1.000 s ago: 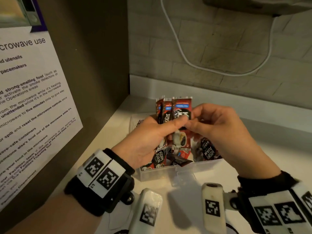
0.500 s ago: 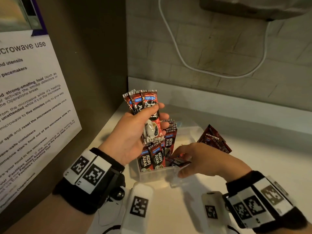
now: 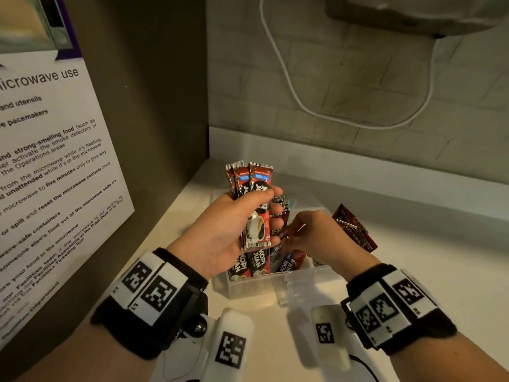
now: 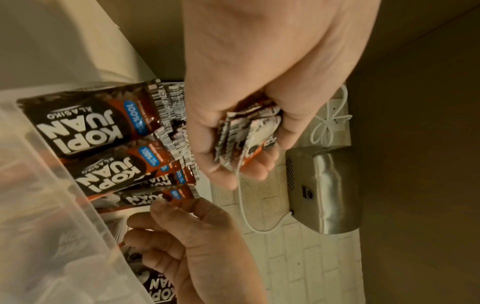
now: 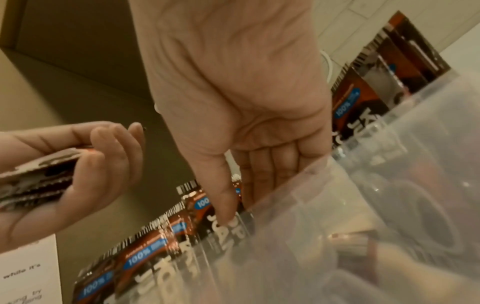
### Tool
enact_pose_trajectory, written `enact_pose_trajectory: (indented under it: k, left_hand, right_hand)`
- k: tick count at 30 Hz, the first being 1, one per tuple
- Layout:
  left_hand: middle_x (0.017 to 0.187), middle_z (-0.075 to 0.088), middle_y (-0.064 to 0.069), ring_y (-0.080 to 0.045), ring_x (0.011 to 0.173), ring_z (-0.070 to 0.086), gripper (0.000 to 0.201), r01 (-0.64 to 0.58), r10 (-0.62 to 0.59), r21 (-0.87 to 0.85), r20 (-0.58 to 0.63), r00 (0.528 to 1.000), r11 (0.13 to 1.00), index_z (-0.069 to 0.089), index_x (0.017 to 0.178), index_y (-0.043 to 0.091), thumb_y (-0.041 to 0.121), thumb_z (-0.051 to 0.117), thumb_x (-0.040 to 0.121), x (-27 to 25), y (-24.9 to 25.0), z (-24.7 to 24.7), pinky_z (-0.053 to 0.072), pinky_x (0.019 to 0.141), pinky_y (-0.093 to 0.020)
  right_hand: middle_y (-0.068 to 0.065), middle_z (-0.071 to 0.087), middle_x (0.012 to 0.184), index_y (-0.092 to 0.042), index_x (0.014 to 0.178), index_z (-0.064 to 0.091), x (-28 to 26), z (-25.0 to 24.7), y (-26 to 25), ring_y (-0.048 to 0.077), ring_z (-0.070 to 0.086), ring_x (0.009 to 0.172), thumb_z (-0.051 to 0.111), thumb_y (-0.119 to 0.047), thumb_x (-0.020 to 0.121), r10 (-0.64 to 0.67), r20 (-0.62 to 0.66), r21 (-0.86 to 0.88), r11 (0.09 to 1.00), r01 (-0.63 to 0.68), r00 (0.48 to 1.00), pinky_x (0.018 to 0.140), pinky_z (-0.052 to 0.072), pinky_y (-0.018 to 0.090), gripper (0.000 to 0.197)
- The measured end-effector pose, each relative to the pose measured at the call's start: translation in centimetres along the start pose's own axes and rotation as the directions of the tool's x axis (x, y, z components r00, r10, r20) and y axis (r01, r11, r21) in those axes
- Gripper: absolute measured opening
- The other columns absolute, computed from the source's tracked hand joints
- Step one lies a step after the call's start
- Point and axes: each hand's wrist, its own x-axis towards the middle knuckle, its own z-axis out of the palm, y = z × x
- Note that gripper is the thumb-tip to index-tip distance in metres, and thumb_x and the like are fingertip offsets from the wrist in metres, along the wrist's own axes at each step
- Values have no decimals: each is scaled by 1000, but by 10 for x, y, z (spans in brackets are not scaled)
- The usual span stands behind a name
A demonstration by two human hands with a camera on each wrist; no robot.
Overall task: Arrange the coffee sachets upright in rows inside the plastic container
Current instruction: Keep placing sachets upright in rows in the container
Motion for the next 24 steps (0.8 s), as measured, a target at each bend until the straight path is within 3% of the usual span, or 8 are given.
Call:
enact_pose_trajectory:
  k: [3, 7, 9, 11, 14, 18, 24]
  left_hand:
    - [81, 70, -5, -19, 74, 68, 13, 35, -35, 8, 27, 999, 999, 69, 97, 15, 20, 59, 93, 0, -3, 1, 56, 70, -36]
    - [94, 75, -8, -27, 86, 69, 14, 68, -70, 35, 40, 997, 997, 68, 100, 15, 22, 58, 93, 2, -5, 0, 57, 71, -36]
    - [100, 75, -10, -31, 90, 71, 16, 86, -88, 56, 37, 995, 995, 68, 103, 15, 23, 59, 93, 3, -6, 0, 58, 72, -37]
    - [102, 74, -11, -34, 95, 71, 17, 95, -97, 65, 33, 995, 993, 68, 105, 16, 24, 59, 93, 4, -6, 1, 58, 74, -38]
    - [102, 74, -11, -34, 96, 70, 17, 93, -95, 61, 32, 995, 994, 68, 104, 16, 24, 58, 93, 5, -4, 3, 59, 73, -37]
    - [103, 74, -11, -33, 94, 70, 16, 83, -85, 54, 26, 996, 995, 68, 103, 16, 24, 58, 94, 4, -1, 1, 58, 71, -37]
    - [101, 75, -11, -28, 87, 72, 15, 63, -63, 28, 9, 998, 998, 67, 101, 15, 23, 58, 93, 2, 5, -1, 58, 74, -37]
  right_hand:
    - [12, 72, 76, -9, 81, 56, -1, 2, 0, 25, 71, 70, 75, -18, 79, 35, -17, -9, 999, -35, 999, 61, 57, 33, 21]
    - [17, 72, 84, -3, 88, 62, 1, 1, -2, 29, 69, 73, 67, -14, 82, 105, 46, -108, 989, -100, 993, 72, 57, 37, 14]
    - [20, 69, 103, 0, 99, 63, 0, 3, -6, 29, 68, 87, 56, -9, 88, 146, 152, -207, 972, -113, 978, 80, 55, 35, 16]
    - [17, 61, 123, -2, 120, 57, 1, 6, -11, 30, 60, 108, 44, -11, 95, 192, 199, -329, 937, -119, 961, 88, 48, 33, 29]
    - [12, 52, 136, -7, 134, 46, 4, 12, -14, 29, 50, 123, 34, -15, 100, 213, 225, -415, 904, -104, 951, 95, 40, 31, 37]
    - [10, 55, 133, -12, 129, 54, 19, 20, -4, 28, 52, 120, 37, -22, 98, 204, 267, -552, 833, -24, 942, 94, 41, 33, 37]
    - [11, 62, 115, -8, 110, 61, 23, 20, 2, 24, 57, 102, 50, -25, 92, 217, 160, -538, 837, -100, 963, 73, 40, 28, 27]
